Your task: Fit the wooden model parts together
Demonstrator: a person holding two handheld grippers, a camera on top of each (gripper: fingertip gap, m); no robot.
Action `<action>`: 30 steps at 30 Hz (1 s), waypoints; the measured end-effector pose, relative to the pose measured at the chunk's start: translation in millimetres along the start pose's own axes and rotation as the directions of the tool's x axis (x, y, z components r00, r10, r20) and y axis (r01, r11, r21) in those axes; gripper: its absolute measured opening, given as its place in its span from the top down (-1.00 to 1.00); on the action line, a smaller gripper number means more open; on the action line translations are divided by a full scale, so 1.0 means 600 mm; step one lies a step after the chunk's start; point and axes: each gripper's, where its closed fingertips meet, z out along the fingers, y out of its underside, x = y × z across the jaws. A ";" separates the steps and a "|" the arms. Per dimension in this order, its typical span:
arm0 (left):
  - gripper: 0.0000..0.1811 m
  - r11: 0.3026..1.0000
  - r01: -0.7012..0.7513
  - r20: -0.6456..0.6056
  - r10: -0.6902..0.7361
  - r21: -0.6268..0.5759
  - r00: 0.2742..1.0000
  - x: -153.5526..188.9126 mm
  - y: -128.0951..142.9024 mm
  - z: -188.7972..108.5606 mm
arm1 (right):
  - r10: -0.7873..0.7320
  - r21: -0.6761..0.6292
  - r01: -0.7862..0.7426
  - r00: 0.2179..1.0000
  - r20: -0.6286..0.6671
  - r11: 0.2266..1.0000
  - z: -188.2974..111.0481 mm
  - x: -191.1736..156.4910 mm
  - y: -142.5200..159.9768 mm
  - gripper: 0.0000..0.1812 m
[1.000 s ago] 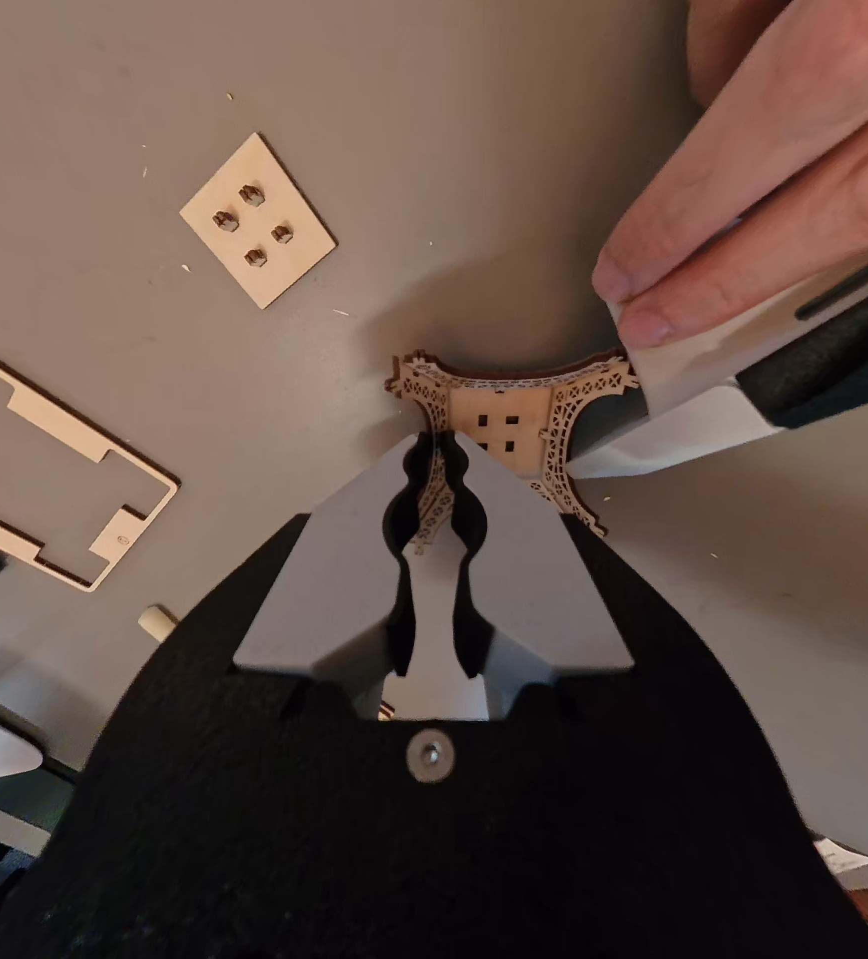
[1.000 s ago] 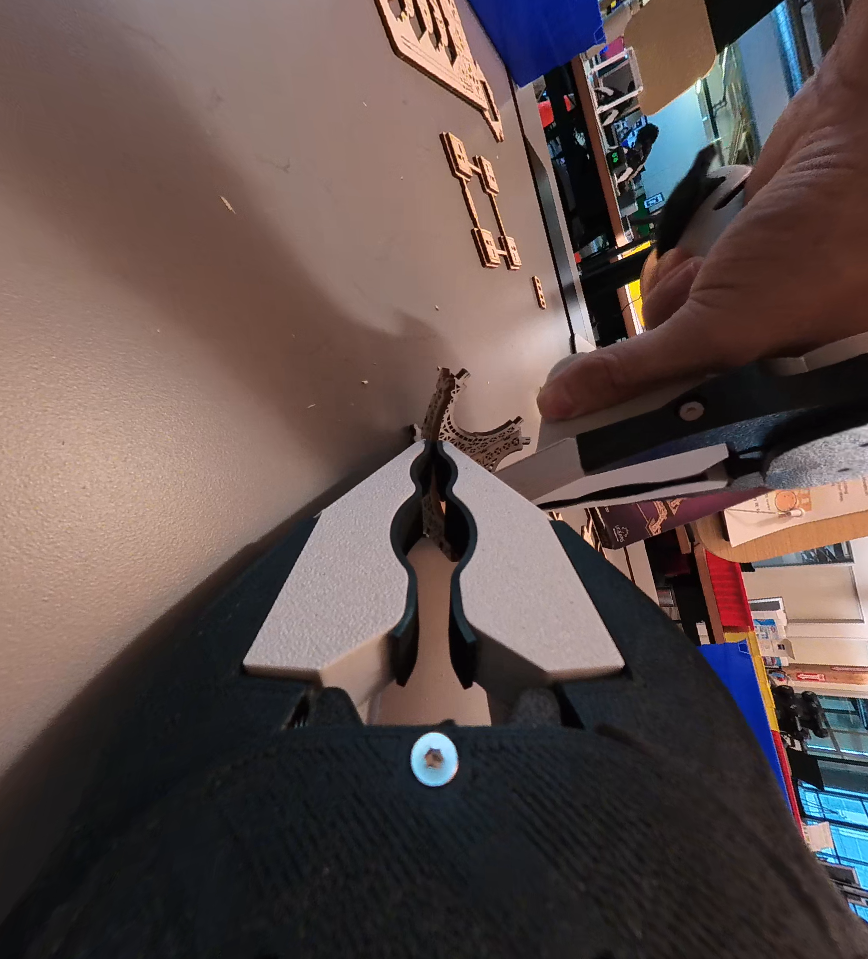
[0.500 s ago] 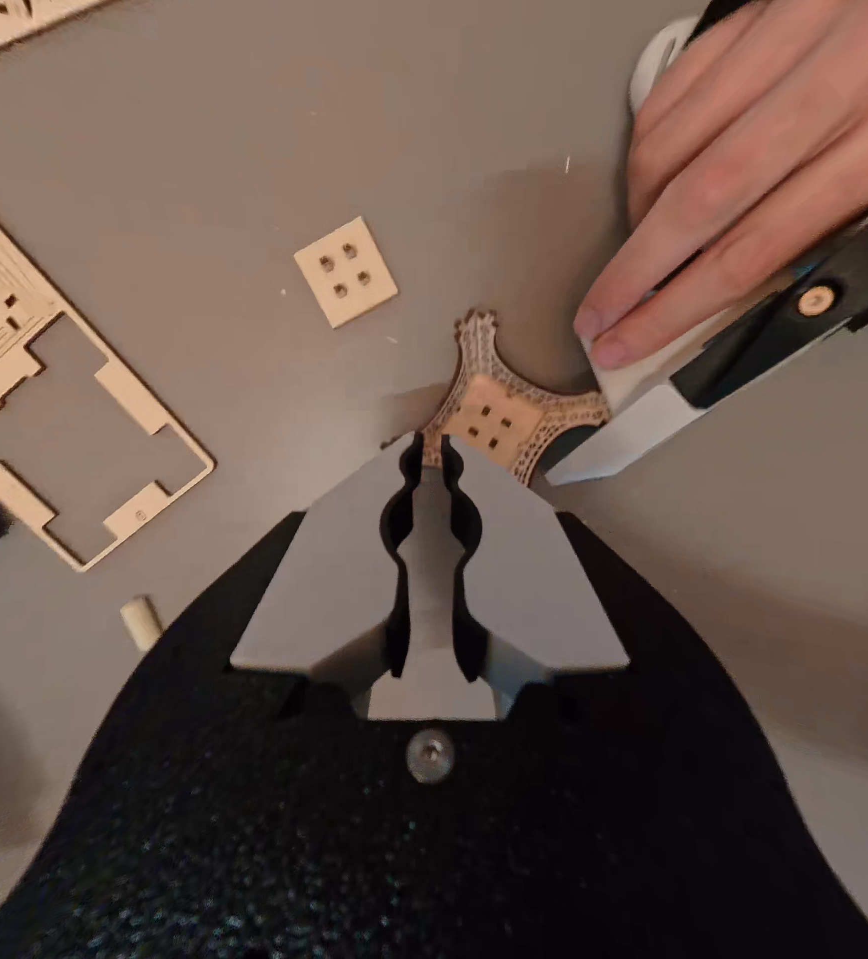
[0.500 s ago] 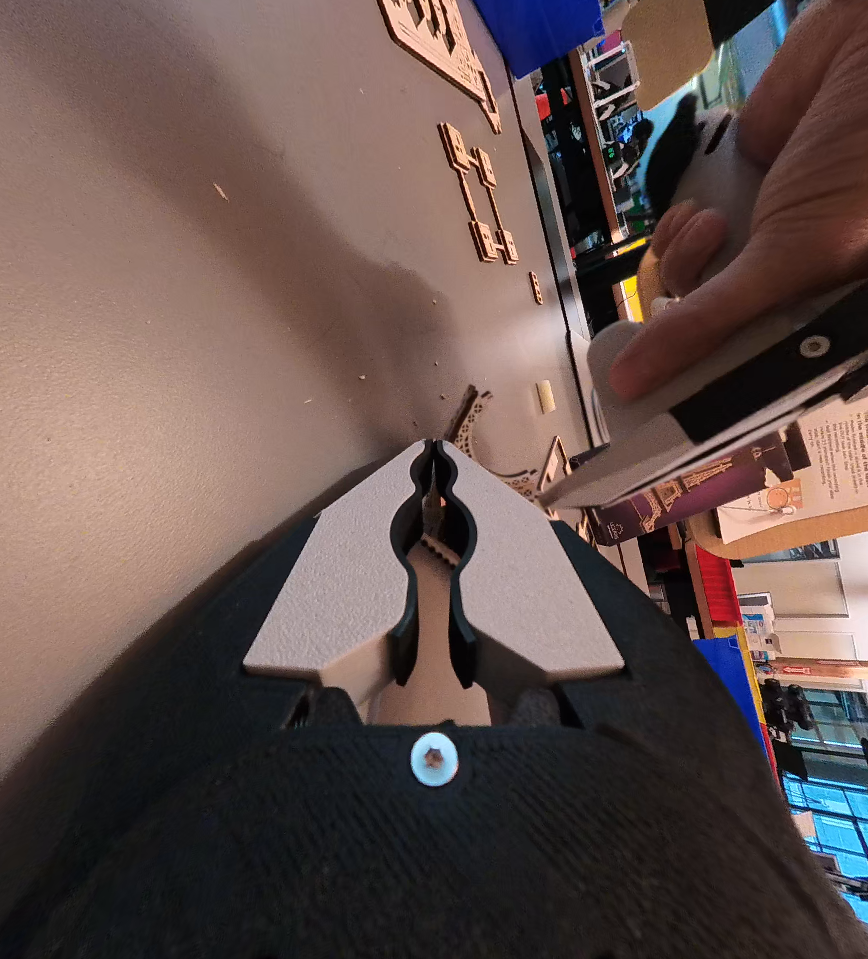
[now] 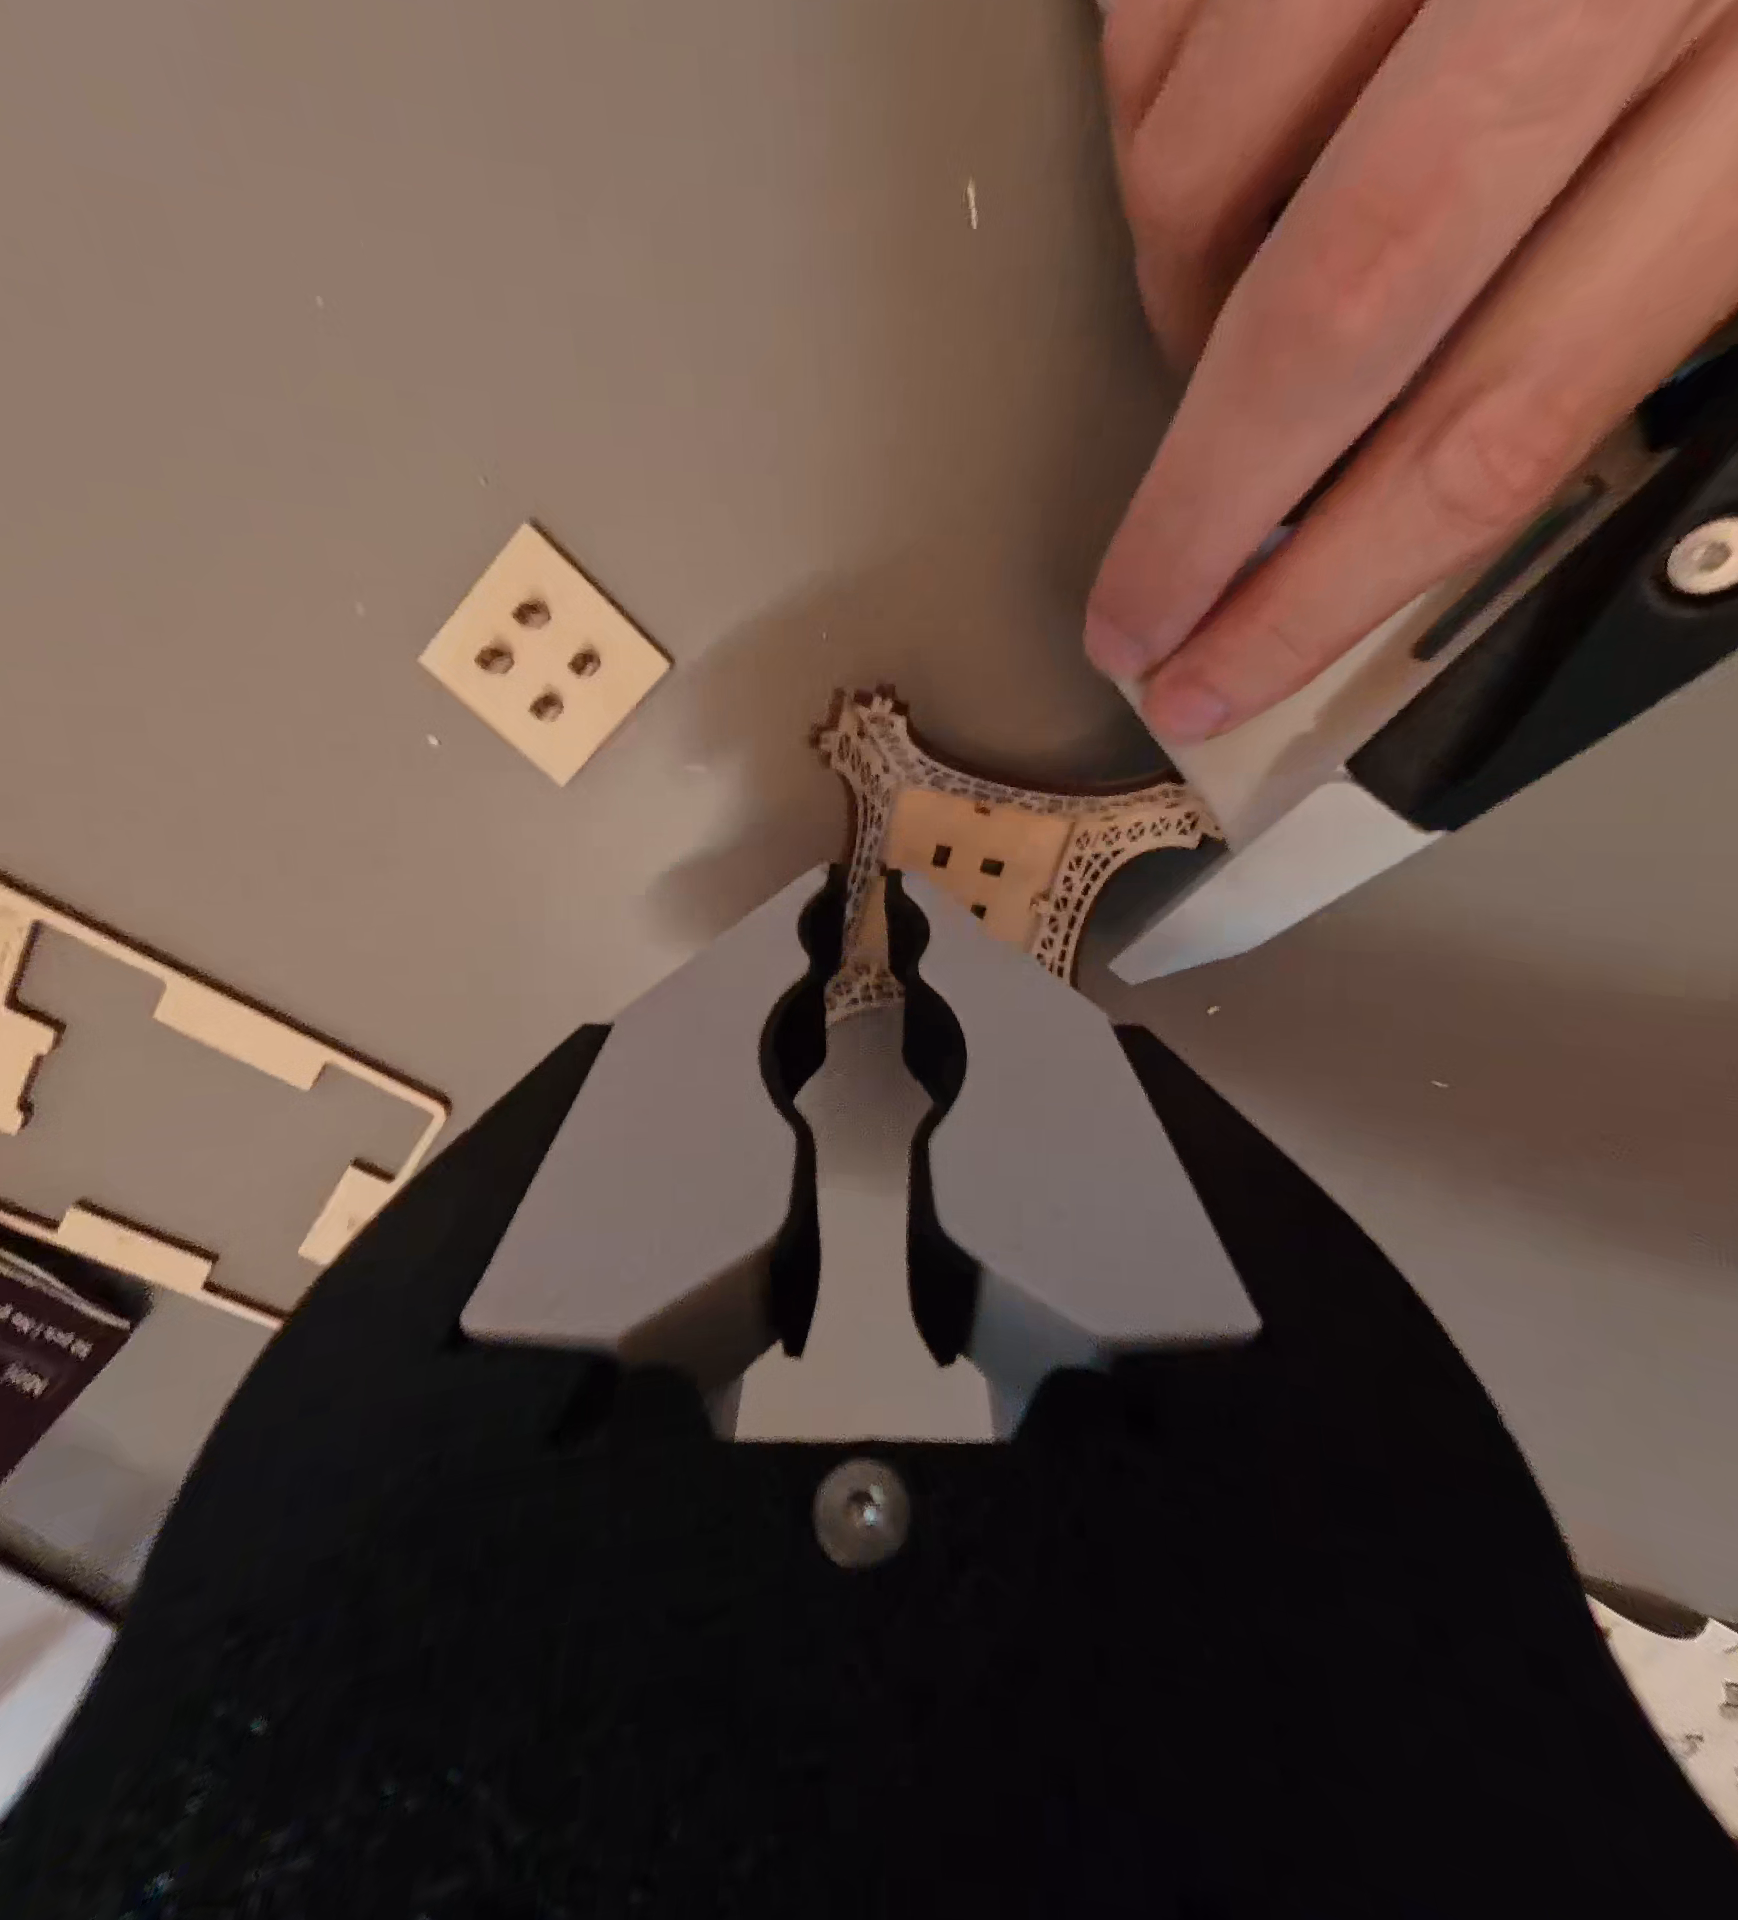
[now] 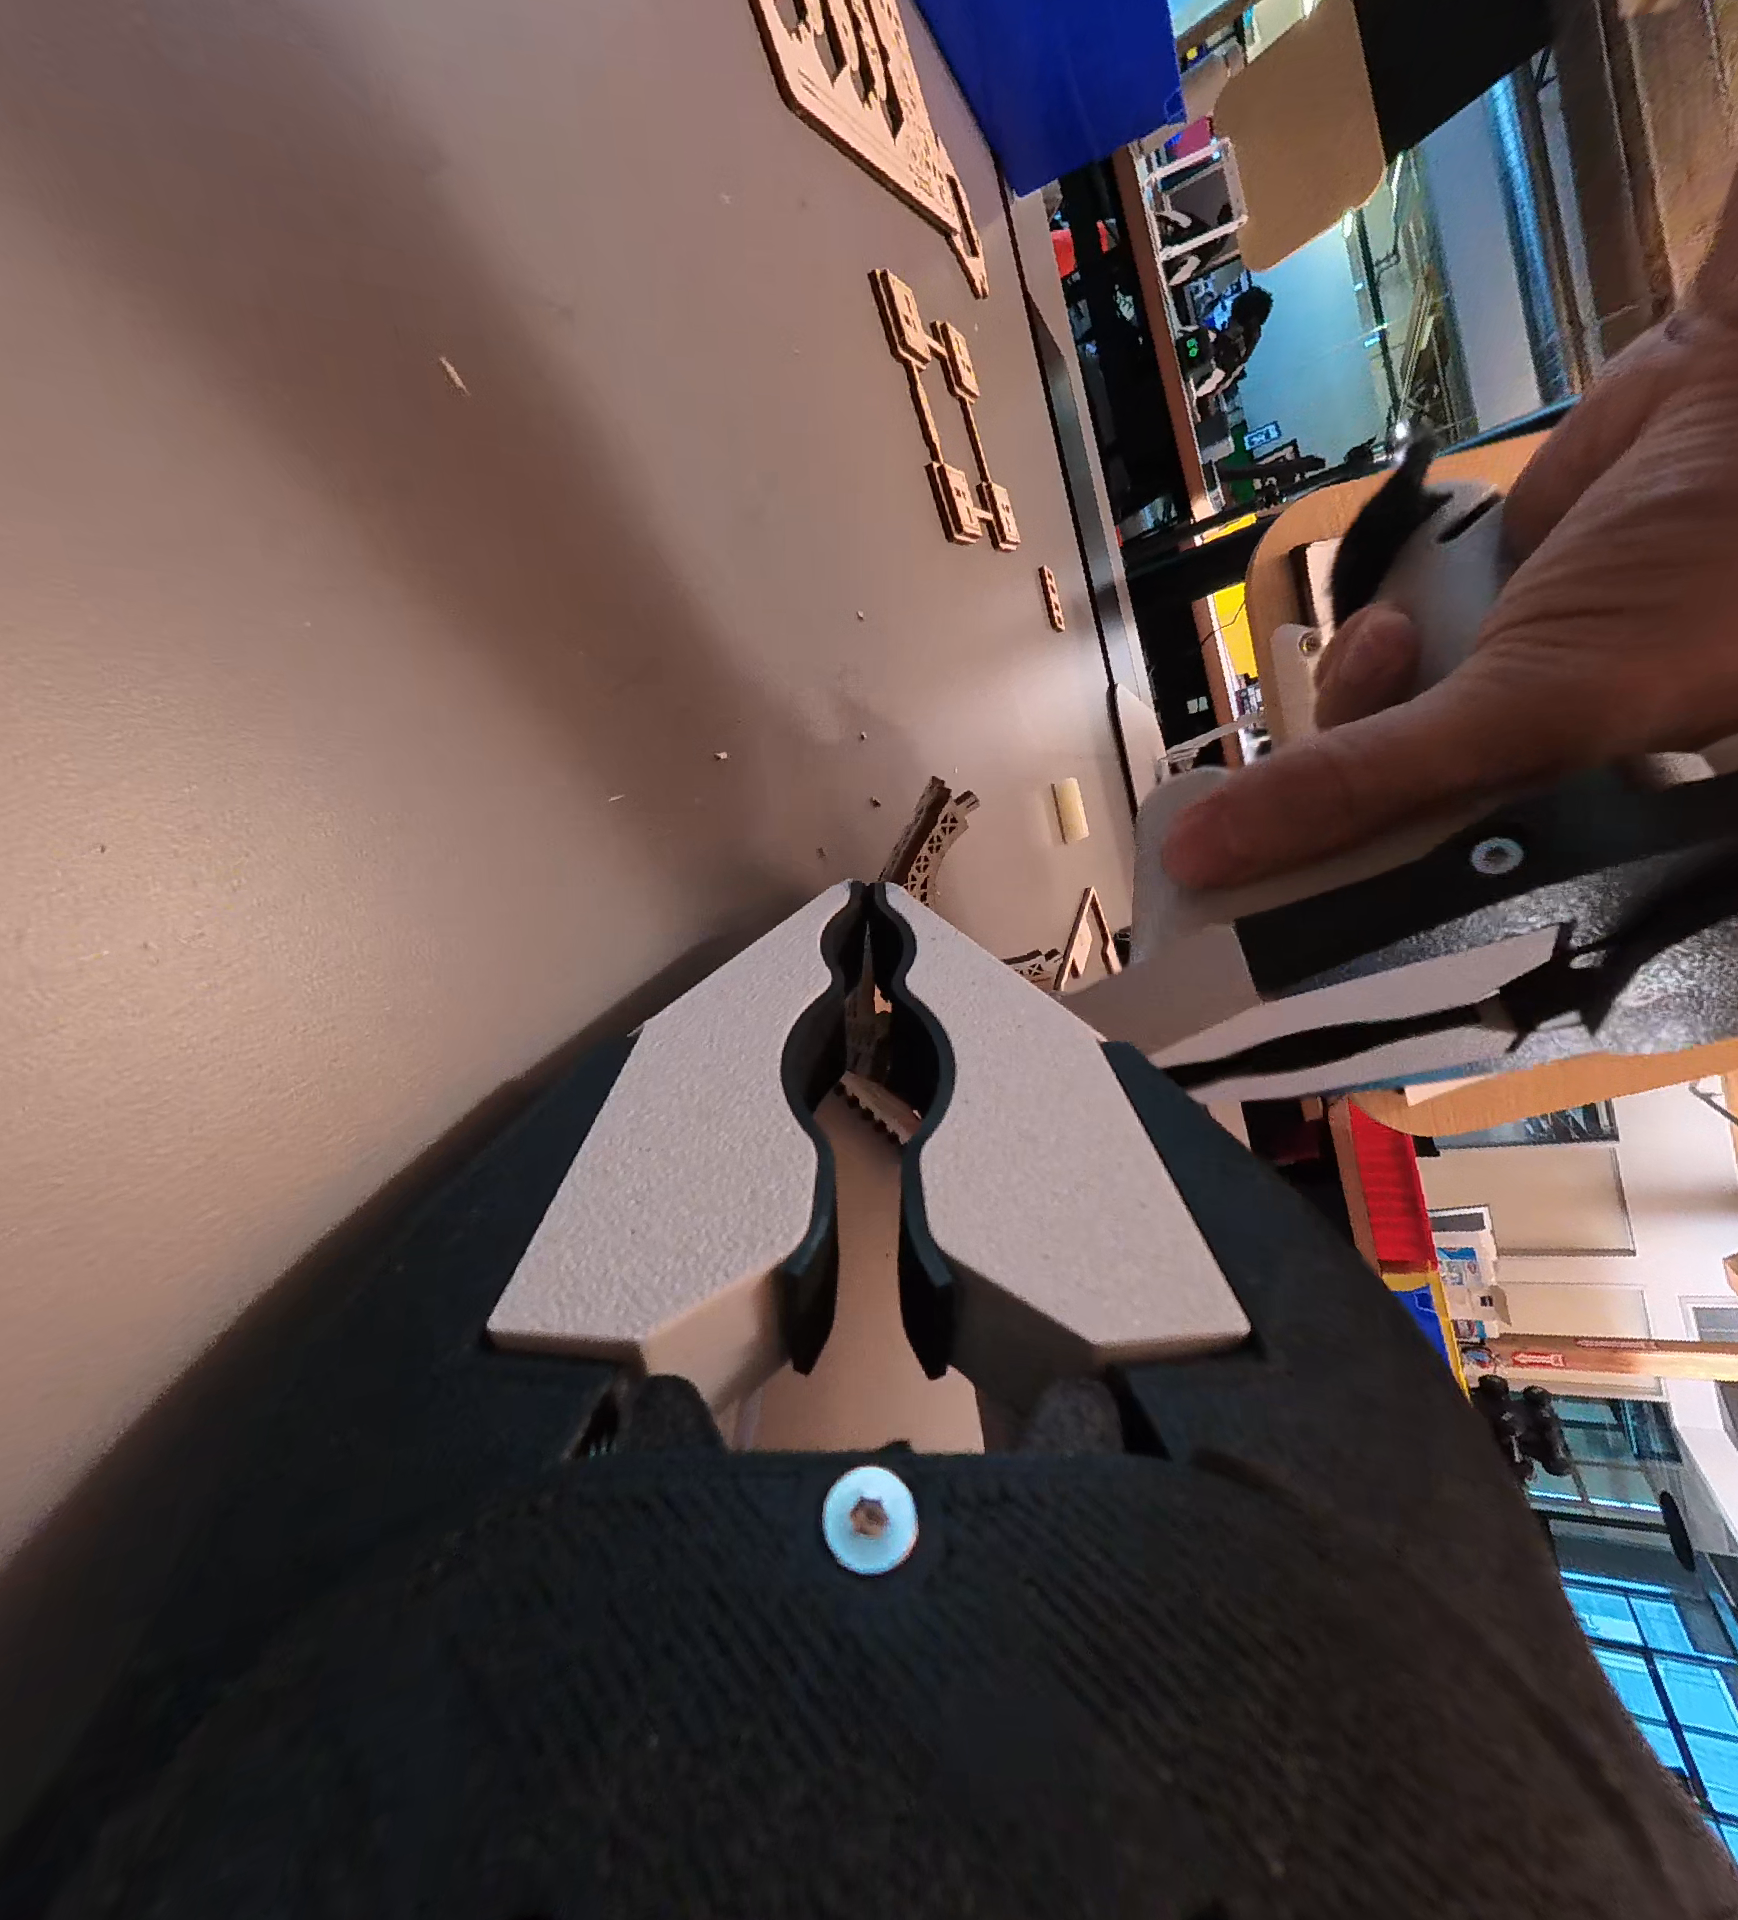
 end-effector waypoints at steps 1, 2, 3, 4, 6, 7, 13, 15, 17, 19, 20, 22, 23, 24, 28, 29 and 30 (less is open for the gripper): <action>0.95 1.000 -0.006 -0.006 0.006 0.006 1.000 -0.001 -0.003 0.001 | 0.000 0.000 0.000 1.000 0.001 1.000 0.000 0.000 0.000 1.00; 0.94 1.000 -0.009 -0.014 0.009 -0.009 1.000 -0.001 -0.001 0.003 | -0.001 0.003 0.001 1.000 0.002 1.000 -0.001 0.000 0.000 1.00; 0.93 0.999 -0.017 -0.007 0.017 -0.031 1.000 -0.005 0.003 0.005 | -0.001 0.003 0.001 1.000 0.003 1.000 -0.001 0.000 0.001 1.00; 0.92 0.998 -0.028 0.004 0.028 -0.051 1.000 -0.010 0.007 0.007 | -0.001 0.002 0.001 1.000 0.003 1.000 -0.001 0.000 0.001 1.00; 0.92 0.998 -0.036 -0.033 0.034 -0.061 0.999 -0.004 0.010 0.010 | 0.000 0.001 0.000 1.000 0.004 1.000 -0.001 0.001 0.002 1.00; 0.92 0.998 -0.035 -0.043 0.032 -0.059 0.999 -0.003 0.010 0.012 | 0.000 0.001 0.000 1.000 0.005 1.000 -0.002 0.001 0.002 1.00; 0.96 0.996 -0.046 -0.066 0.042 -0.070 0.997 -0.002 0.009 0.015 | 0.003 0.001 -0.003 1.000 0.008 1.000 -0.003 0.002 0.004 1.00; 0.97 0.996 -0.052 -0.062 0.047 -0.077 0.997 -0.002 0.010 0.016 | 0.003 0.001 -0.003 1.000 0.008 1.000 -0.003 0.003 0.005 1.00; 0.97 0.996 -0.041 -0.058 0.037 -0.082 0.998 -0.002 0.010 0.016 | 0.001 0.000 -0.001 1.000 0.006 1.000 -0.003 0.004 0.005 1.00; 0.97 0.994 -0.045 -0.042 0.041 -0.096 0.998 -0.002 0.010 0.017 | 0.000 -0.001 0.000 1.000 0.005 1.000 -0.004 0.004 0.006 1.00; 0.96 0.993 -0.051 -0.030 0.048 -0.105 0.998 -0.002 0.010 0.017 | -0.001 -0.001 0.001 1.000 0.005 1.000 -0.004 0.005 0.006 1.00; 0.95 0.993 -0.051 -0.011 0.050 -0.110 0.999 0.000 0.010 0.018 | -0.001 -0.001 0.001 1.000 0.005 1.000 -0.004 0.005 0.006 1.00; 0.92 0.995 -0.032 0.020 0.034 -0.100 0.999 -0.004 0.010 0.016 | -0.002 -0.002 0.002 1.000 0.004 1.000 -0.004 0.006 0.006 1.00; 0.90 0.997 0.006 0.081 0.000 -0.075 0.997 -0.016 0.008 0.010 | -0.003 -0.003 0.003 1.000 0.002 1.000 -0.004 0.006 0.007 1.00; 0.89 0.950 0.258 0.133 -0.283 0.176 0.950 -0.021 -0.013 -0.048 | -0.007 0.003 0.007 1.000 -0.022 1.000 -0.006 0.012 0.005 0.97; 0.89 0.916 0.332 0.125 -0.365 0.225 0.923 -0.020 -0.009 -0.059 | -0.002 0.019 0.003 1.000 -0.028 1.000 -0.008 0.014 0.001 0.90; 0.89 0.879 0.406 0.110 -0.442 0.250 0.890 -0.019 0.000 -0.064 | 0.005 0.046 -0.003 0.999 -0.034 0.999 -0.012 0.017 -0.006 0.84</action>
